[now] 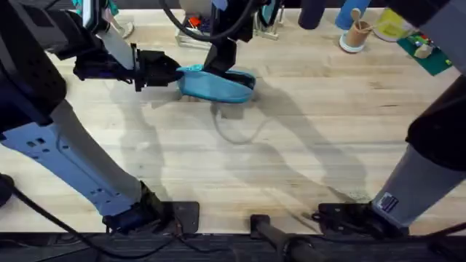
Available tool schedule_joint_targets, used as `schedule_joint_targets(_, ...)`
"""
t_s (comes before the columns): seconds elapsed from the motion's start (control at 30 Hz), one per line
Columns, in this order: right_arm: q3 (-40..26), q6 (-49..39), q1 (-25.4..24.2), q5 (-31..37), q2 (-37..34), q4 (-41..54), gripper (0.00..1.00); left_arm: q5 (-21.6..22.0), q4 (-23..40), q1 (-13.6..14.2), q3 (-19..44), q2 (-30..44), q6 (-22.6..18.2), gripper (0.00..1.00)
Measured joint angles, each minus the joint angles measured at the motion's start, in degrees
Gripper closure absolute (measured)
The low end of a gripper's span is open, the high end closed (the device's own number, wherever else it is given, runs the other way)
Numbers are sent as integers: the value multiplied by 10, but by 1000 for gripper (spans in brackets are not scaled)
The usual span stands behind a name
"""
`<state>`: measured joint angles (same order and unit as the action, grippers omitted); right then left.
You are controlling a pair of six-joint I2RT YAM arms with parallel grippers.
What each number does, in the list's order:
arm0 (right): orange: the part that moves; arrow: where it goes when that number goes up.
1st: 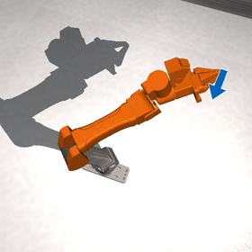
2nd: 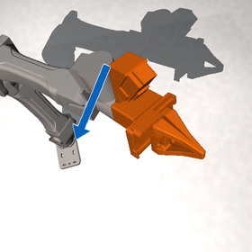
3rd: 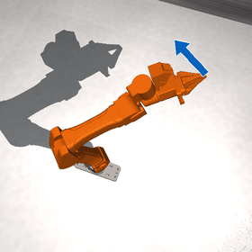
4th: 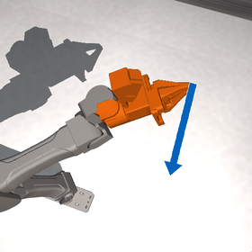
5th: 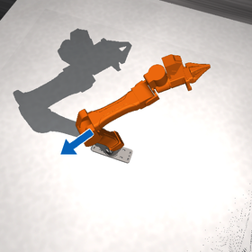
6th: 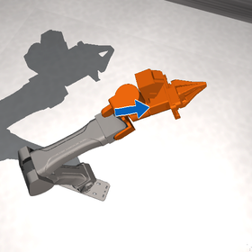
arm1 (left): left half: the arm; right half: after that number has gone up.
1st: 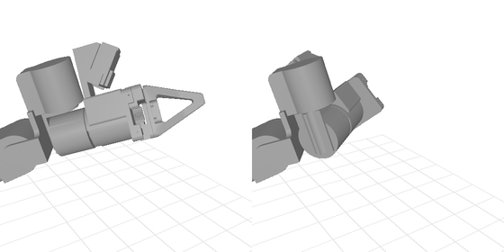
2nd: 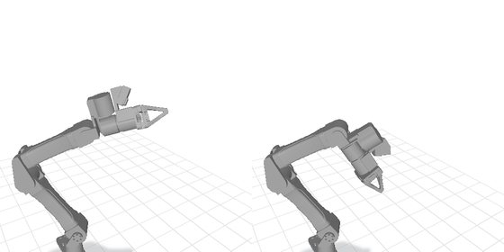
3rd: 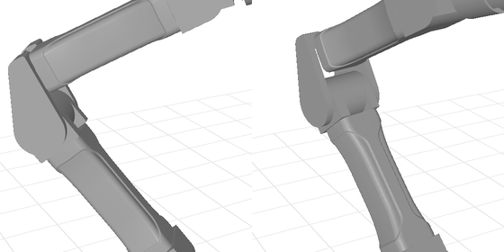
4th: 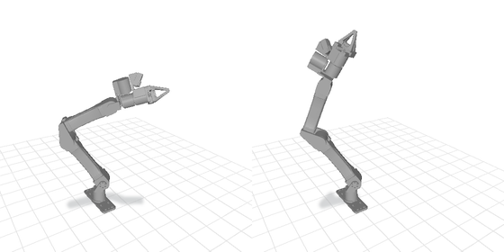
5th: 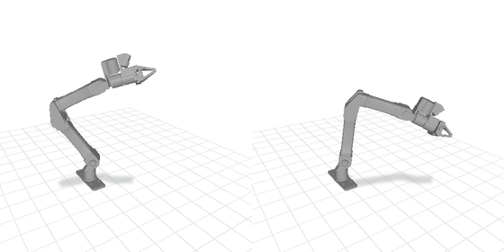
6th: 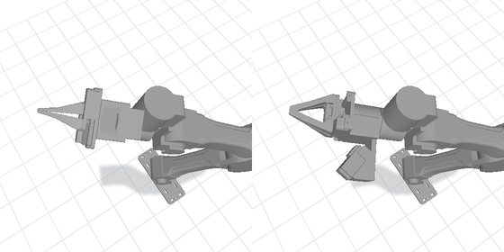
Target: Unzip the bag, pick up the pens from the table one at a time and place them inside, then zip the bag closed.
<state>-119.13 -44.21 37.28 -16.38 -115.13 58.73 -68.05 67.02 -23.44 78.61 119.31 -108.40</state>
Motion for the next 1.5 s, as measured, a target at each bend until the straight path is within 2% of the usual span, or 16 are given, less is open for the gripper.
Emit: schedule_joint_targets(1.5, 0, 0, 19, -2, -95, -71, 35, 0, 0, 0, 0, 0, 0, 959)
